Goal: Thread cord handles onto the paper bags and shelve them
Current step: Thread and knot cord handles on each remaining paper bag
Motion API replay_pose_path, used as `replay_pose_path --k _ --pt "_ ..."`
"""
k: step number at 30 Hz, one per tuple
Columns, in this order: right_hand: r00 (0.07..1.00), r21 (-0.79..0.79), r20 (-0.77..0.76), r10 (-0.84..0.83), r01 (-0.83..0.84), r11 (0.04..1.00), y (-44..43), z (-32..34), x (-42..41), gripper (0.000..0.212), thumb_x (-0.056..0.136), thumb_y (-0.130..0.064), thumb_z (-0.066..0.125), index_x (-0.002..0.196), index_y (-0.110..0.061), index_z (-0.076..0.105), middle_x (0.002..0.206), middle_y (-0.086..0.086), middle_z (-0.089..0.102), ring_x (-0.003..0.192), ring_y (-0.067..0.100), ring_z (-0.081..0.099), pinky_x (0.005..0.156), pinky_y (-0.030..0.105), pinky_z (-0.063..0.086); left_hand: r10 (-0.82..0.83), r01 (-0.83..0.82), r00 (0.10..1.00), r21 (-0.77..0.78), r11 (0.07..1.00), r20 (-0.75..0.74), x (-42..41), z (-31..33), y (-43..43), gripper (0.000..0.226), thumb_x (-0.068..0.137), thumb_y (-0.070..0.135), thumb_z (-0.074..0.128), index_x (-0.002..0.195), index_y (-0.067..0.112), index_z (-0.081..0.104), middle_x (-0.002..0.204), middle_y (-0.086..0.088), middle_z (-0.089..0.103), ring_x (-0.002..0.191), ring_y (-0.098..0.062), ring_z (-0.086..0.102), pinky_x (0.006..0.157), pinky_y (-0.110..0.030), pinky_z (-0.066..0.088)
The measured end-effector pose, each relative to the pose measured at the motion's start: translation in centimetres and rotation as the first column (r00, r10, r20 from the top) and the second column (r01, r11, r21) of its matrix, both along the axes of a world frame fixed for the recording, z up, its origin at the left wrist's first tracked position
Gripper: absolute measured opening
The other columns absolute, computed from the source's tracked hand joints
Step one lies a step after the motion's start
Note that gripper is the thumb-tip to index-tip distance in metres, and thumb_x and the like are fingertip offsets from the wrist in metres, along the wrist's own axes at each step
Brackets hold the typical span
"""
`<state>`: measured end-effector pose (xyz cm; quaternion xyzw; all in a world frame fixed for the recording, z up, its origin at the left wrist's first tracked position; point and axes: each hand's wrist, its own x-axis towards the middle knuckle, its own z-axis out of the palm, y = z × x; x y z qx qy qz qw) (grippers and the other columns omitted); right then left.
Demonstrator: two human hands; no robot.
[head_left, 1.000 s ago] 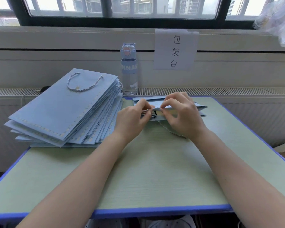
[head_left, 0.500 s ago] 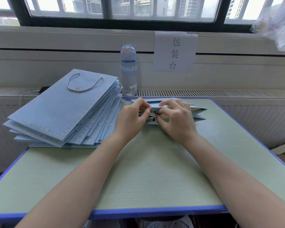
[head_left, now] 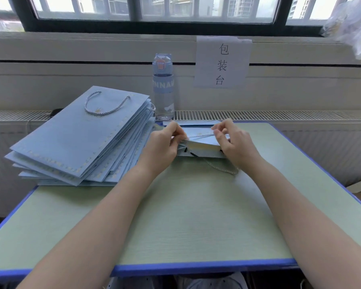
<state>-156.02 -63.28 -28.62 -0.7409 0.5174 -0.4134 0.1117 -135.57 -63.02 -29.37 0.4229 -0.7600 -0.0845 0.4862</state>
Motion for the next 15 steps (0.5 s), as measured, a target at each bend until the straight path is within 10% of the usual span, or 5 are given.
replay_pose_path --k 6,11,15 --pt "0.889 0.329 -0.453 0.063 0.101 0.939 -0.6 -1.9 0.7 0.053 0.098 -0.015 0.034 0.148 -0.026 0.021 0.147 0.003 0.039 0.134 0.025 0.034 0.106 0.038 0.031 -0.048 0.047 0.996 0.010 0.999 0.076 -0.3 -0.5 0.1 0.007 0.092 -0.001 0.054 0.092 0.004 0.058 0.076 0.009 0.065 0.078 -0.011 0.065 0.076 -0.028 0.051" --pt "0.876 0.297 -0.482 0.025 0.136 0.945 -0.9 -2.0 0.3 0.057 0.095 -0.010 0.033 0.149 -0.024 0.020 0.152 -0.002 0.031 0.135 0.028 0.025 0.109 0.037 0.027 -0.079 -0.058 0.932 0.359 0.932 0.355 -0.4 -1.3 -0.1 0.054 0.092 0.035 0.059 0.139 0.015 0.041 0.145 -0.003 0.043 0.135 -0.016 0.035 0.106 -0.022 0.024" --pt "0.798 0.273 -0.599 0.064 0.128 0.954 -0.6 -1.6 0.7 0.063 0.091 -0.013 0.032 0.149 -0.035 0.019 0.156 -0.018 0.014 0.133 0.023 0.027 0.108 0.039 0.030 -0.107 -0.168 0.831 0.429 0.888 0.546 -1.0 -1.8 0.1 0.077 0.092 0.049 0.051 0.151 0.012 0.016 0.158 -0.005 0.015 0.145 -0.016 0.009 0.113 -0.025 0.006"
